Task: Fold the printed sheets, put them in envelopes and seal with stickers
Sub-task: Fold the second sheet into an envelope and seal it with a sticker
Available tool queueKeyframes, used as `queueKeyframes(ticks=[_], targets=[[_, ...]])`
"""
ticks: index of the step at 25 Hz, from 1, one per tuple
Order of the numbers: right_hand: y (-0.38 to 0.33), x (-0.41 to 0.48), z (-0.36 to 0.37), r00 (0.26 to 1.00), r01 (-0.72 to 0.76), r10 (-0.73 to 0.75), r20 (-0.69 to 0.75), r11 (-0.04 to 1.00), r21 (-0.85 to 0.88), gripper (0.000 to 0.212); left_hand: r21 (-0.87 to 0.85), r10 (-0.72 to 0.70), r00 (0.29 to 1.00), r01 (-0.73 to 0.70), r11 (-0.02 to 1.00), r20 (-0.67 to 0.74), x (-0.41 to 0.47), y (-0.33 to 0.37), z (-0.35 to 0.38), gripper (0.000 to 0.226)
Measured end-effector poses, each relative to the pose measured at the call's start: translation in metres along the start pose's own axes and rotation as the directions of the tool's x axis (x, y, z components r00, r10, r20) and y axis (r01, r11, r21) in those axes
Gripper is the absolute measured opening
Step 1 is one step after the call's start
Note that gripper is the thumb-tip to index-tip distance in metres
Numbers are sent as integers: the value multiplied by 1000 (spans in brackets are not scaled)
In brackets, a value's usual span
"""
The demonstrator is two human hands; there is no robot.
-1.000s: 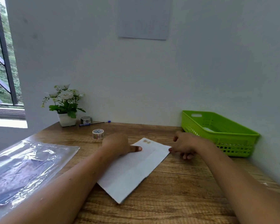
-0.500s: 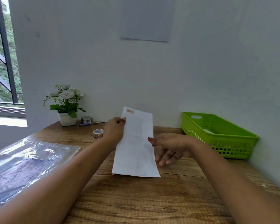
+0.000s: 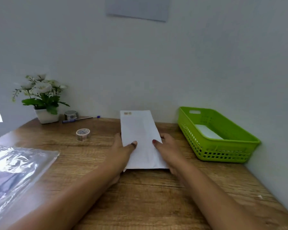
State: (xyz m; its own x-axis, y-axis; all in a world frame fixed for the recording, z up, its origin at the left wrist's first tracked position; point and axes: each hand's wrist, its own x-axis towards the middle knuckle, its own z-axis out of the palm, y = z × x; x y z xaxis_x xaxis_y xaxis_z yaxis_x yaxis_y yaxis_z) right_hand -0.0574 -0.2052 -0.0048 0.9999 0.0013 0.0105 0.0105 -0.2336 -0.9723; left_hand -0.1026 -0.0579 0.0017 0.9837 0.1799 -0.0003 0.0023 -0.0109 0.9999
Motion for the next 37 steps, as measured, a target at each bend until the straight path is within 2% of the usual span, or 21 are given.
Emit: queueKeyframes(ticks=[3, 6, 9, 12, 14, 16, 18, 19, 21, 22, 24, 28, 30, 32, 34, 35, 37], targets=[[1, -3, -4, 999, -51, 51, 2, 996, 73, 19, 16, -57, 998, 57, 998, 38, -4, -2, 0, 45], [-13, -10, -11, 995, -100, 98, 29, 990, 97, 21, 110, -122, 990, 114, 987, 69, -9, 6, 3, 64], [-32, -27, -22, 988, -151, 148, 34, 977, 150, 23, 254, -162, 977, 124, 959, 135, -11, 22, 9, 62], [-64, -39, -52, 990, -140, 142, -8, 982, 122, 33, 198, -292, 912, 242, 950, 286, -15, 58, 23, 49], [-89, -37, -78, 990, -132, 135, -37, 988, 85, 39, 200, -405, 824, 353, 914, 397, -16, 92, 34, 43], [-110, -35, -102, 988, -138, 140, -63, 990, 41, 41, 215, -397, 799, 334, 918, 452, -13, 119, 48, 45], [-122, -36, -124, 979, -190, 188, -77, 982, -15, 44, 166, -337, 817, 294, 941, 467, -7, 136, 69, 55], [-126, -38, -135, 966, -251, 250, -72, 968, -9, 45, 146, -318, 833, 282, 948, 452, -1, 142, 82, 67], [-131, -44, -154, 905, -423, 423, -38, 906, 24, 40, 151, -268, 890, 228, 962, 368, 9, 145, 109, 87], [-132, -46, -161, 869, -494, 495, -13, 868, 41, 37, 176, -226, 925, 178, 968, 304, 11, 143, 122, 89], [-124, -42, -173, 829, -556, 559, -4, 825, 100, 33, 238, -162, 960, 107, 965, 228, 10, 134, 149, 82], [-96, -21, -193, 836, -495, 519, -179, 854, 162, 39, 208, -283, 912, 227, 951, 298, 13, 113, 187, 71], [-83, -13, -208, 831, -490, 516, -209, 856, 166, 42, 324, -269, 917, 169, 931, 294, 19, 109, 202, 64], [-76, -6, -217, 833, -483, 507, -222, 861, 157, 41, 547, -248, 914, 35, 836, 320, 19, 107, 211, 58], [-74, 3, -223, 837, -498, 510, -199, 860, 109, 40, 738, -221, 904, -138, 660, 366, 17, 107, 219, 54], [-73, 8, -224, 840, -504, 511, -183, 860, 82, 40, 794, -202, 903, -207, 572, 380, 17, 108, 220, 54], [-68, 20, -224, 846, -513, 509, -158, 858, 16, 42, 837, -167, 904, -277, 472, 393, 17, 104, 222, 56]])
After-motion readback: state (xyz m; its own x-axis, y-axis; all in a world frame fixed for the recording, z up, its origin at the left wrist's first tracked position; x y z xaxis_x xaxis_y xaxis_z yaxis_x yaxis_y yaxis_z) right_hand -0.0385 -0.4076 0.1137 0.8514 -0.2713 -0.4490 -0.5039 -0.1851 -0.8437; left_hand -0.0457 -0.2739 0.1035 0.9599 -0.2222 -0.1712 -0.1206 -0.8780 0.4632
